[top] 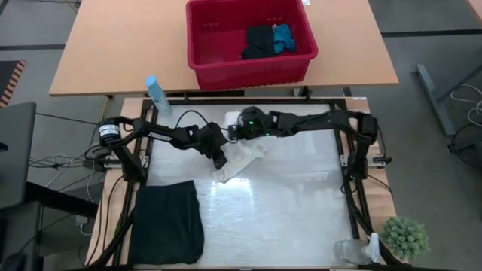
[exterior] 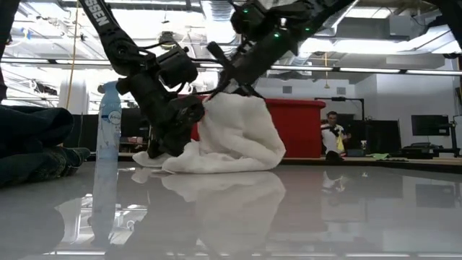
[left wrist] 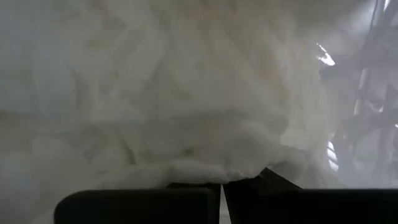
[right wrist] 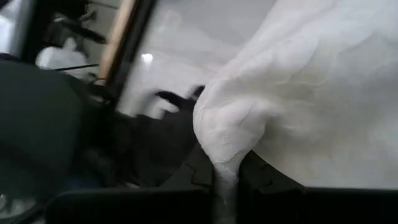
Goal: Fold Laundry from Bin
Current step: Fold the white dress from the red bin
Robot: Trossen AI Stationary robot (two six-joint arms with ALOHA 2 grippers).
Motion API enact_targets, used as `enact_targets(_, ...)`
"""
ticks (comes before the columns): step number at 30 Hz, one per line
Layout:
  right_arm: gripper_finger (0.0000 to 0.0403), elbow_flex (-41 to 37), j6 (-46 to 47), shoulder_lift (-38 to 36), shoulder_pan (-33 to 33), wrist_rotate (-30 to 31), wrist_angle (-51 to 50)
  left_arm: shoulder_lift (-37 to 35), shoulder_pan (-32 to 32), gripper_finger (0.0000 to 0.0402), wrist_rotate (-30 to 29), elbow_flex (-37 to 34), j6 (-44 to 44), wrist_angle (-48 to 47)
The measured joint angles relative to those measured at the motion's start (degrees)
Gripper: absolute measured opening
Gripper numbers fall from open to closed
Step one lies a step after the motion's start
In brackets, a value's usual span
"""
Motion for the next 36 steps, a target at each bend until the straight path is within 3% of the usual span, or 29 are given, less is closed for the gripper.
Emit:
enact_targets(6,0.0047,7.6,-1.2,5.7,1.4,-0.8,-4.4,-0.3,1.0,0.0,0.6,0.0,1.3,-0.2)
enact_targets(12,0.0047,7.7,-2.0,5.9,1.4,-1.0,-8.1,-4.5,3.7,0.0,4.6,0.3,2.7,-4.3)
enact_targets(23,0.0047,7.5,-3.9,6.0,1.0,-1.9,-7.4,-14.4,6.9,0.0,7.8,6.1,9.0,-26.4)
enact_targets(27,0.0047,7.5,-4.7,6.0,2.4,-2.4,-6.8,-16.5,6.9,0.0,4.4,6.8,11.6,-32.3)
enact_targets(31,0.0047,7.5,-6.0,6.0,4.0,-2.5,-7.1,-18.6,7.2,0.0,-2.3,7.0,12.7,-32.0)
enact_targets(36,0.0047,7.5,-10.7,6.0,6.2,-2.5,-7.7,-19.5,8.6,0.0,-5.9,7.0,14.2,-32.4)
